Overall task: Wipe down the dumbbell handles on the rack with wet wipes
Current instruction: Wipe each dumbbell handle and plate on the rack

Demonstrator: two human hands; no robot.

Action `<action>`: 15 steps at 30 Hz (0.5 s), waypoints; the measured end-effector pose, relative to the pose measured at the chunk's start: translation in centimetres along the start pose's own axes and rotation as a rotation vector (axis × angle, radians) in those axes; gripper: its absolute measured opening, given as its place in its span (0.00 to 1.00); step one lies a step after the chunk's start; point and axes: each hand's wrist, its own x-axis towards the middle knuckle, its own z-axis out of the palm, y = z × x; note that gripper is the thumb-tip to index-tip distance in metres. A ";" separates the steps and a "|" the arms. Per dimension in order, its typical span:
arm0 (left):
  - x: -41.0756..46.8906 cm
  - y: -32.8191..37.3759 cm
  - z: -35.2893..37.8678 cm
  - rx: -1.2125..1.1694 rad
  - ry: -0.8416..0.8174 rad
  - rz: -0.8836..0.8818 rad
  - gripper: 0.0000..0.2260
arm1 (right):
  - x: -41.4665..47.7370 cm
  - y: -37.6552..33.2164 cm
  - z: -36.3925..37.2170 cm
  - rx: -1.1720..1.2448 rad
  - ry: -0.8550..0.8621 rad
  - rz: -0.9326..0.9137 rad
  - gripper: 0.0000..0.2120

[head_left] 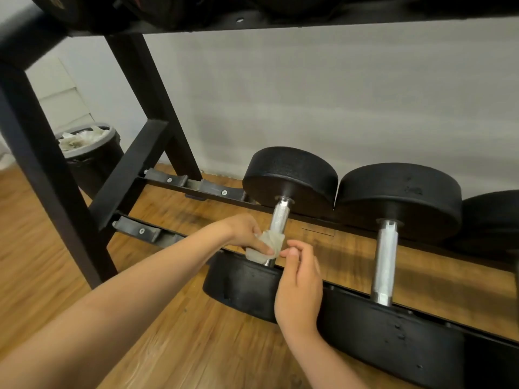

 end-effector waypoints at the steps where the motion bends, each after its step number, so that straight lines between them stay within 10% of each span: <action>1: -0.5 0.2 0.3 0.091 -0.030 -0.028 0.16 | 0.0 0.0 0.0 -0.003 -0.002 0.000 0.19; 7: -5.7 1.1 -0.3 -0.046 0.096 0.114 0.13 | 0.7 -2.7 -1.9 0.152 -0.130 0.189 0.08; 15: -10.1 4.6 0.7 -0.437 0.232 0.355 0.11 | 4.7 -6.4 -9.1 0.335 -0.753 0.286 0.13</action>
